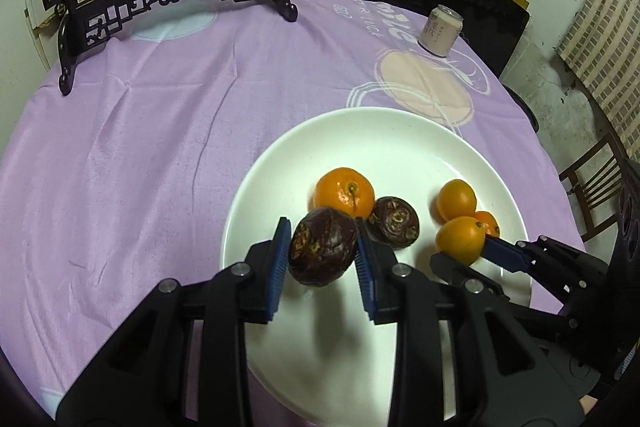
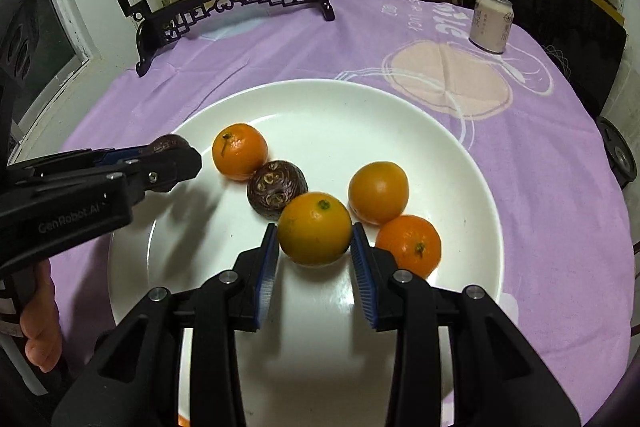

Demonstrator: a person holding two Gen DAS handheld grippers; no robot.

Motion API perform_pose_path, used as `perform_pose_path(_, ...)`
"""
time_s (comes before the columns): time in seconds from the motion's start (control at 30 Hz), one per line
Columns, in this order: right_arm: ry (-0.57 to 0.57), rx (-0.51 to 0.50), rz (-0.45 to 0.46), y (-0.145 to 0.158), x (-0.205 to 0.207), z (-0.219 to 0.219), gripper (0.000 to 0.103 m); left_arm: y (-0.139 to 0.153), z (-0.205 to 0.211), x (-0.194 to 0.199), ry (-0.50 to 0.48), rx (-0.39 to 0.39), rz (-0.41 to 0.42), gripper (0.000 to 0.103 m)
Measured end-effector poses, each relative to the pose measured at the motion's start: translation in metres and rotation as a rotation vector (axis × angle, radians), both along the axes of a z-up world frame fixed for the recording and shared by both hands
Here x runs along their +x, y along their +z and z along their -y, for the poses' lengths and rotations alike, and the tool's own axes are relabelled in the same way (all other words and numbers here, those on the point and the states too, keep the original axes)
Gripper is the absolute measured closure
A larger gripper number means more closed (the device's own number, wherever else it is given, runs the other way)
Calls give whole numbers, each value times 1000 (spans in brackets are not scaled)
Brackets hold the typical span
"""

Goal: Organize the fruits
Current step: 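Lower both held fruits onto the white plate and open both tools, then grasp a mangosteen with the right tool while the left tool grasps a large orange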

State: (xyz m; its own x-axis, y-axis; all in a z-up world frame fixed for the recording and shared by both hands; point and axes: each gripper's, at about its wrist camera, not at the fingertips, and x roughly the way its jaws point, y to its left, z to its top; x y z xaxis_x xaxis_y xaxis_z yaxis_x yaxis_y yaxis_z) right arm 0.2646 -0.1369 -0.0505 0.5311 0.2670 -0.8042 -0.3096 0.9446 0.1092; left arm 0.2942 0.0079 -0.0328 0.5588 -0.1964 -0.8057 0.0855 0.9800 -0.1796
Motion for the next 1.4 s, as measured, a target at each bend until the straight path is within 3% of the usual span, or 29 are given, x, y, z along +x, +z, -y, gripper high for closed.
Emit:
perform_pose_path(0.03,-5,-4,24,3,-1,0,49,0,0,-2,3,5,8,54)
perform_pose_path(0.07,-13,-13,55,7,-4,0,48,2,-1,-4,10,12,20,40)
perform_pose_path(0.3,-45,-14,115,44,-54,19,48,33,-19,-45,51,-1,106,36)
perform_pose_path(0.47,-61,22,116,50,-132,43,43,44,-36,-118,68,13,178,24)
perform_pose_path(0.6,-101,21,95,42,-169,56,43,34,-43,-175,65,55,201,23)
perform_pose_path(0.8,-92,2,59,30,-198,55,43,11,-48,-219,39,38,128,23)
perform_pose_path(1.23,-74,-38,-38,-19,-194,45,43,-19,-48,-246,15,49,47,23)
perform_pose_path(1.4,-58,-77,-10,-29,-172,29,43,-22,-40,-243,-3,49,35,23)
